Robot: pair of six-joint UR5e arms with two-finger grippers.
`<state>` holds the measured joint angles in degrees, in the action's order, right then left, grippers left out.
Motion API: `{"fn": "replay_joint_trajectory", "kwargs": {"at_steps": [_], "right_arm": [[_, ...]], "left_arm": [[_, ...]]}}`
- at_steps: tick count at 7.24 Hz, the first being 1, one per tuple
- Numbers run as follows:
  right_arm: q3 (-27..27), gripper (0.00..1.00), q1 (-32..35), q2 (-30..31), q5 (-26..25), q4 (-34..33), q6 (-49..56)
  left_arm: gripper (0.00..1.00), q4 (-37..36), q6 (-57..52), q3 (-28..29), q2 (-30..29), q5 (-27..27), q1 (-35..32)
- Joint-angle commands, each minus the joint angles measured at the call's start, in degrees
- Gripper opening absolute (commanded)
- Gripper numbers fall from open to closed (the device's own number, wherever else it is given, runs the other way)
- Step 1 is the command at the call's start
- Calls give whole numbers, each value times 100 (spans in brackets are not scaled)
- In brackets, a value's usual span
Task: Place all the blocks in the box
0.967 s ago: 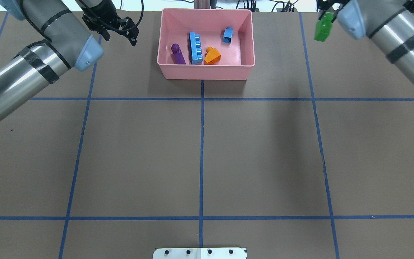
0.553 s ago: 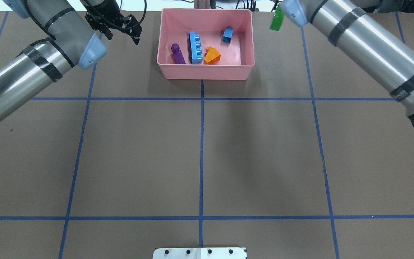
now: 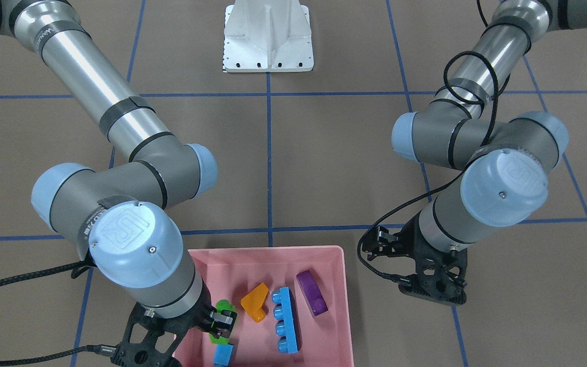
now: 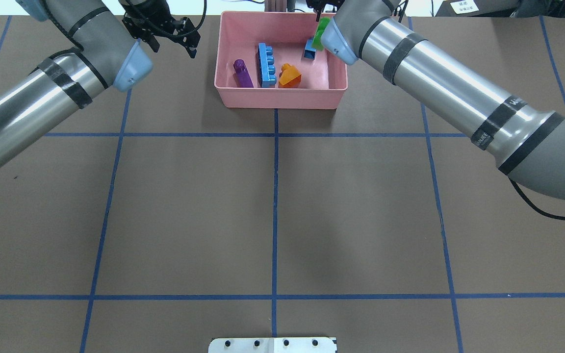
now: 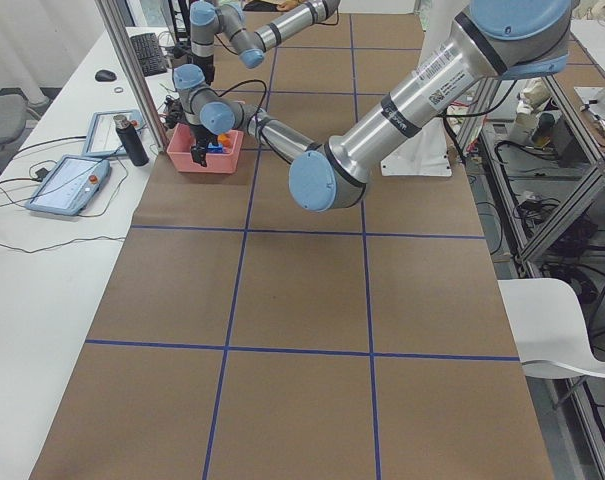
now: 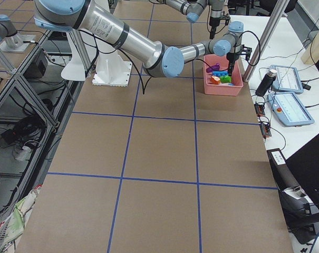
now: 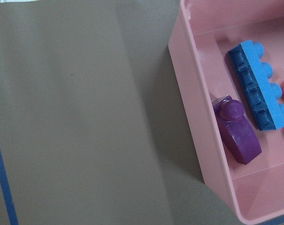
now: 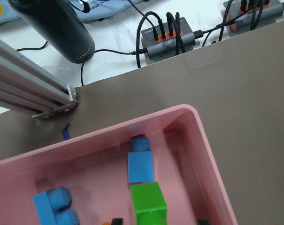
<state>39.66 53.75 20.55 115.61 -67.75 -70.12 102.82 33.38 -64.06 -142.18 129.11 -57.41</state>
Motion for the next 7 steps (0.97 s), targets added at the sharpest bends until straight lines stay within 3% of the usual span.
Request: {"fn": "replay_joint_trajectory", "kwargs": {"at_steps": [1,4,5,6,7], "right_arm": [[-81,99,-40,-16,-65,34,-10],[-282,99,380,167,75,-45,1241],[-266,100,695,386,476,-150,1812],[-100,100,916,562,645,-455,2340],[676,100,1074,1112,673,-876,2737]], "left_arm": [[100,19,2,43,-12,0,2],[100,-34,-251,52,32,-35,-190],[100,-408,-836,43,41,-18,-374],[100,-803,-1511,17,50,-18,-698],[100,-1208,-2380,-27,206,0,-1128]]}}
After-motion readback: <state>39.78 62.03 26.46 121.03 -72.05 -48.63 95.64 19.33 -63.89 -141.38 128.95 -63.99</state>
